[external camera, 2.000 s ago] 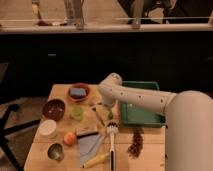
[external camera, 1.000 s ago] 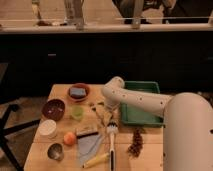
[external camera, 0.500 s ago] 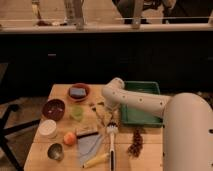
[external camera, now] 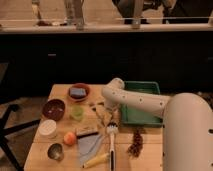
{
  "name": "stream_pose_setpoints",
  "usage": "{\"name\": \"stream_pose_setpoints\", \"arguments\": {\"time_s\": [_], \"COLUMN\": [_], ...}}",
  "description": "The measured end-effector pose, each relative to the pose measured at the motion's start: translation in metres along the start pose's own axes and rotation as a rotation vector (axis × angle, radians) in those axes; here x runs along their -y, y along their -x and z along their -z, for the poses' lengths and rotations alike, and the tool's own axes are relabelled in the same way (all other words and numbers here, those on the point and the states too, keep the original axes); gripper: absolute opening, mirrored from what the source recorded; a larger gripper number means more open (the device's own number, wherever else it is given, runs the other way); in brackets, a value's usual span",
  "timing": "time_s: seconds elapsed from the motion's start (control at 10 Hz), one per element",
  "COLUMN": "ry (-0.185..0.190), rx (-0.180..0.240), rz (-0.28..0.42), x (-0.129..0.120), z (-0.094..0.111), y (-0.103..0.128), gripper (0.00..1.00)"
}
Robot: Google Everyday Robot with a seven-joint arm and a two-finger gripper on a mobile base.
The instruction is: Place pepper in purple bowl
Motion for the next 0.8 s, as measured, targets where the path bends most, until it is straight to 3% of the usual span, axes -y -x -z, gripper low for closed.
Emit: {"name": "stream_pose_setpoints", "arguments": {"time_s": [0.2,0.3,0.8], "ry": [0.000,0.000,0.002], "rx": [0.000,0.000,0.004], "rz": [0.000,0.000,-0.001], "x": [-0.0001,0.0000,-0.0005], "z": [0.0000,0.0000,0.0018], "y": [0.0001,0.0000,0.0016], "gripper": [0.77,0.72,0.22]}}
